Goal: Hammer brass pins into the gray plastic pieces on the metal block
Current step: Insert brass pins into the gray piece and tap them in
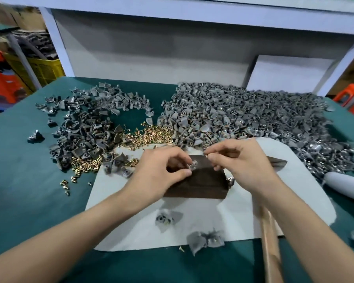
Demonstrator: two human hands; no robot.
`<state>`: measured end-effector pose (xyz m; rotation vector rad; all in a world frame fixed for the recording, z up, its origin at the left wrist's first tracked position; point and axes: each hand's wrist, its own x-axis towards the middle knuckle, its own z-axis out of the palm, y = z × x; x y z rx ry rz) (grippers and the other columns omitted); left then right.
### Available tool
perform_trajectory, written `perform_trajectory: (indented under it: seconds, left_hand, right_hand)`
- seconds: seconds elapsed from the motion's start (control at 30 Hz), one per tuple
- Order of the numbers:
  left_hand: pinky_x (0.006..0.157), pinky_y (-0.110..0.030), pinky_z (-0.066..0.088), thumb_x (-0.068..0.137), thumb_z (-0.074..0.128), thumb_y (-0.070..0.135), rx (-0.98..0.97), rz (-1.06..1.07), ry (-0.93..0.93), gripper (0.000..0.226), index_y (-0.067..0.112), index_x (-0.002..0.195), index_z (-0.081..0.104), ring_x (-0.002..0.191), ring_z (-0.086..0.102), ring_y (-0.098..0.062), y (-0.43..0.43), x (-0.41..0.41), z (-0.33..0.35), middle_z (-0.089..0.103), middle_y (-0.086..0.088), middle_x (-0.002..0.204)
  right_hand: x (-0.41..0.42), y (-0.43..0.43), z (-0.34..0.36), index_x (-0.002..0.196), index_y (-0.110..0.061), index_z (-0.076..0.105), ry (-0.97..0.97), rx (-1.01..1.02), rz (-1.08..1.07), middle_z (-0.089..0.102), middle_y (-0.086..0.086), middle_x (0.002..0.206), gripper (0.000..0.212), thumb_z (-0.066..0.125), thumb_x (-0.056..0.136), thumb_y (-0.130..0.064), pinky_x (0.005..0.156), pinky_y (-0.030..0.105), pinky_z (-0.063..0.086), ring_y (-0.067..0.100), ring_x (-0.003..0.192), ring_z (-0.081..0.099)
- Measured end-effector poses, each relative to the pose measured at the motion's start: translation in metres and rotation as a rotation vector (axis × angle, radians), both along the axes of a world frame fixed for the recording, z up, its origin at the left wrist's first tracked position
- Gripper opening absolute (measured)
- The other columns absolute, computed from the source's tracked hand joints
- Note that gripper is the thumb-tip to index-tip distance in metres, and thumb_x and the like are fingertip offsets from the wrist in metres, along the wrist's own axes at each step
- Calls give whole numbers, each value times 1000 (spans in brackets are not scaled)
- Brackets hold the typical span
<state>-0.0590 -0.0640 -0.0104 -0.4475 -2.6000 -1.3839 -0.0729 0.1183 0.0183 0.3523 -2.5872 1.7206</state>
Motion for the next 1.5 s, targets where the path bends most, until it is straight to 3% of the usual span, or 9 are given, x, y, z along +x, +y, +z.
perform_trajectory:
  seconds: [0.2, 0.33, 0.47, 0.57, 0.67, 0.83, 1.07, 1.23, 1.5]
  left_hand:
    - [65, -7, 40, 71, 83, 21, -53, -29, 74, 29, 26, 91, 63, 72, 56, 1, 6, 10, -7, 61, 14, 73]
    - [76, -6, 36, 86, 70, 17, -80, 27, 104, 22, 32, 100, 62, 88, 54, 5, -4, 6, -4, 61, 21, 92]
    - [109, -40, 30, 94, 59, 20, -276, 10, -39, 36, 31, 128, 57, 126, 40, -11, -8, -6, -6, 56, 19, 121]
    - [114, -50, 23, 94, 59, 21, -229, -73, -103, 37, 33, 129, 58, 134, 36, -14, -7, -12, -8, 51, 18, 135]
    - [113, -47, 26, 92, 63, 17, -122, -99, -77, 23, 28, 111, 69, 131, 40, -12, -8, -14, -11, 54, 22, 127]
    - [104, -26, 33, 84, 71, 19, 67, -121, -22, 12, 30, 90, 69, 121, 47, -4, -15, -11, -24, 61, 24, 115]
    - [97, -22, 34, 80, 72, 26, 332, -68, -89, 9, 29, 88, 69, 125, 43, 3, -13, -1, -45, 65, 22, 110]
    - [88, -1, 38, 80, 72, 33, 391, -74, -152, 9, 33, 88, 69, 123, 43, 9, -15, 0, -48, 58, 13, 121]
    - [97, -23, 33, 79, 72, 44, 338, -87, -103, 18, 34, 91, 66, 131, 39, 5, -17, 1, -49, 62, 13, 121]
  right_hand:
    - [18, -1, -12, 68, -23, 68, -23, 127, -49, 65, -4, 56, 25, 71, 80, -1, 57, 18, 48, 8, 51, 58]
    - [16, -3, -13, 63, -22, 65, -45, 144, -65, 61, -8, 53, 25, 75, 78, -5, 54, 17, 44, 6, 48, 53]
    - [11, -10, -12, 64, -25, 61, -26, 220, -40, 59, -9, 58, 28, 70, 83, -7, 65, 29, 49, 9, 58, 54]
    - [12, -21, -13, 68, -26, 60, -14, 260, 3, 58, -9, 63, 26, 68, 85, -9, 66, 23, 46, 7, 61, 53]
    - [15, -26, -14, 72, -25, 62, 14, 324, -8, 61, -11, 69, 21, 67, 87, -12, 60, 8, 38, 1, 66, 54]
    - [16, -22, -13, 70, -28, 60, 19, 354, -40, 61, -10, 72, 24, 67, 86, -12, 60, 5, 37, 3, 70, 54]
    - [20, -22, -19, 68, -36, 56, 63, 358, -63, 56, -15, 79, 29, 68, 85, -15, 72, 7, 30, 10, 92, 45]
    - [23, -25, -24, 73, -36, 57, 41, 308, -80, 60, -9, 88, 25, 68, 85, -18, 80, 13, 32, 14, 106, 42]
    - [26, -32, -21, 83, -31, 54, 98, 390, -56, 54, -19, 90, 16, 62, 90, -18, 97, 38, 33, 13, 109, 36]
